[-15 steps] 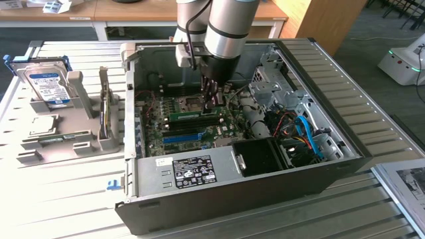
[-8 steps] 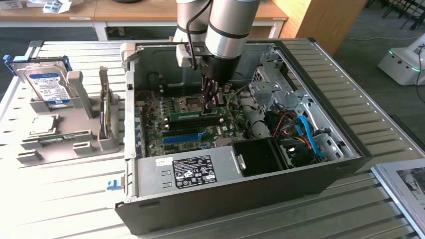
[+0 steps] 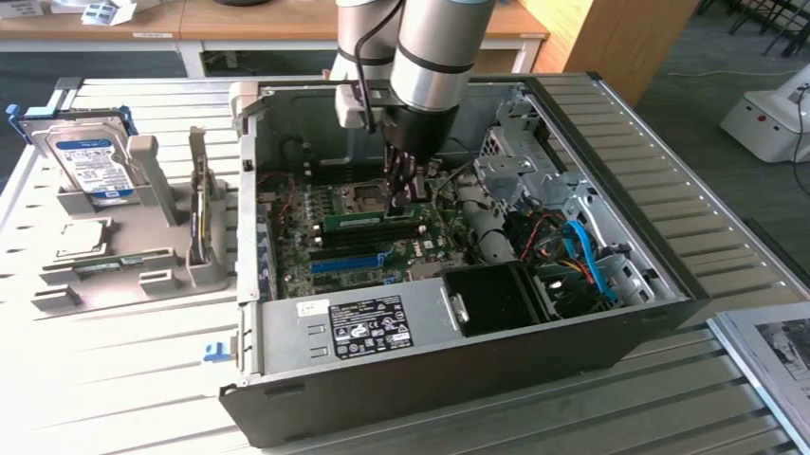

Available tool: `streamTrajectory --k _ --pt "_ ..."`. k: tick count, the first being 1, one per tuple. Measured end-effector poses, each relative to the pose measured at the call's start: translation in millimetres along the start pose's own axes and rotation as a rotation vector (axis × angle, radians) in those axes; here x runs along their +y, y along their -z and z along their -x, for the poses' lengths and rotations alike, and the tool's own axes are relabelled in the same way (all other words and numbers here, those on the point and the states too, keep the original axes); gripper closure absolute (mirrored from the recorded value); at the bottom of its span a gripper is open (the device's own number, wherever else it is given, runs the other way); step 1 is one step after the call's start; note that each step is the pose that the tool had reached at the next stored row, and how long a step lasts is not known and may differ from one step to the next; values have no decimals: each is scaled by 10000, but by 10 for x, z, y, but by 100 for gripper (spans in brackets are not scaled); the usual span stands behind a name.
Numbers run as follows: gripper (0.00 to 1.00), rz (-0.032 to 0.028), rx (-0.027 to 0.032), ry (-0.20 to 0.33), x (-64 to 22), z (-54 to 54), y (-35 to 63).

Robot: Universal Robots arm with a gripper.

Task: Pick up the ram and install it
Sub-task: 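Insert the ram into the slot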

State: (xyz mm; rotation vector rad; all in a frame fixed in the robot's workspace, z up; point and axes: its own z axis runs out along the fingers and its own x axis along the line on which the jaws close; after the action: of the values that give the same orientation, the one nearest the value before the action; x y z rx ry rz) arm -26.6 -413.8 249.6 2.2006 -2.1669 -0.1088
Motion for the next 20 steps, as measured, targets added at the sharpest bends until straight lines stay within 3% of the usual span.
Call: streamTrajectory --k 3,20 --pt "89 -26 0 1 4 0 0" --pt "89 -49 1 1 -1 -1 -57"
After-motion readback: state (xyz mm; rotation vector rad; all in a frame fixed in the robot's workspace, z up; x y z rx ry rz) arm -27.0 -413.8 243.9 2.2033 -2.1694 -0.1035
